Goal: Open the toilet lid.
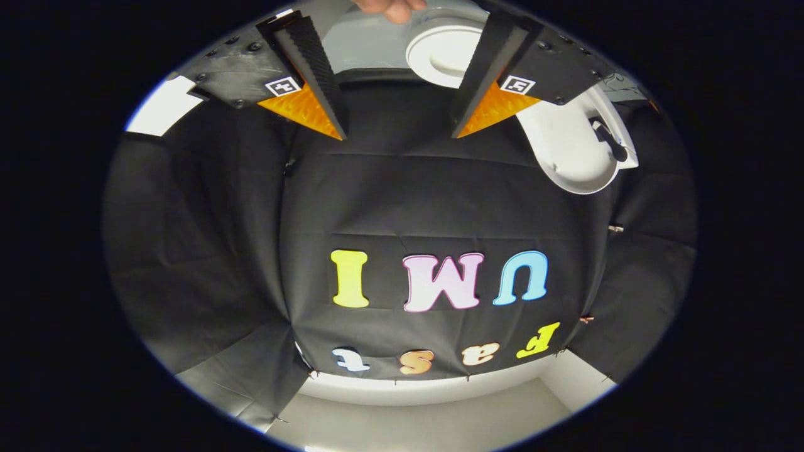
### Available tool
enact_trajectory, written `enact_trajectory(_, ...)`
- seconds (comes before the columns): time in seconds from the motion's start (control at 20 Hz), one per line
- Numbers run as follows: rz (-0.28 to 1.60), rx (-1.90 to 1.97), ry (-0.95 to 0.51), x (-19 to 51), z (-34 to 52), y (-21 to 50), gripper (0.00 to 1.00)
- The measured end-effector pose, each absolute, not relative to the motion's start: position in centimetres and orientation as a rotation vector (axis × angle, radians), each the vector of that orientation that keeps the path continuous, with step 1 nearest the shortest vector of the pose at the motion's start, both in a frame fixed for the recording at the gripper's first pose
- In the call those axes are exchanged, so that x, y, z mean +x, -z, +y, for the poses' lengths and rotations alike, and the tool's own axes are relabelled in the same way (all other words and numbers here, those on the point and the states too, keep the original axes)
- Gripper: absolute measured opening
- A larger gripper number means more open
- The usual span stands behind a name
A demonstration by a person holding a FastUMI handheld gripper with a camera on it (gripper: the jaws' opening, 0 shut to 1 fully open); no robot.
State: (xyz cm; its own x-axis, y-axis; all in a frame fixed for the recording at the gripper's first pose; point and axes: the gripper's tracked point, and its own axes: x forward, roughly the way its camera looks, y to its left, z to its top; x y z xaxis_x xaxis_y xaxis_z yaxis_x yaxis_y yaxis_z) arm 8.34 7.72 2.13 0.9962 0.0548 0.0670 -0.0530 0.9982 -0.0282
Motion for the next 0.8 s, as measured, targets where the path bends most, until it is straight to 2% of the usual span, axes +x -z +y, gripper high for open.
enact_trajectory(0.25,-0.073,-0.058,-0.064,8.5,8.3,-1.4,0.99)
enact_trajectory(0.55,-0.086,-0.1,-0.144,7.6,9.7,-0.9,0.99)
enact_trajectory(0.8,-0.063,-0.059,-0.115,8.0,8.0,-0.5,0.99)
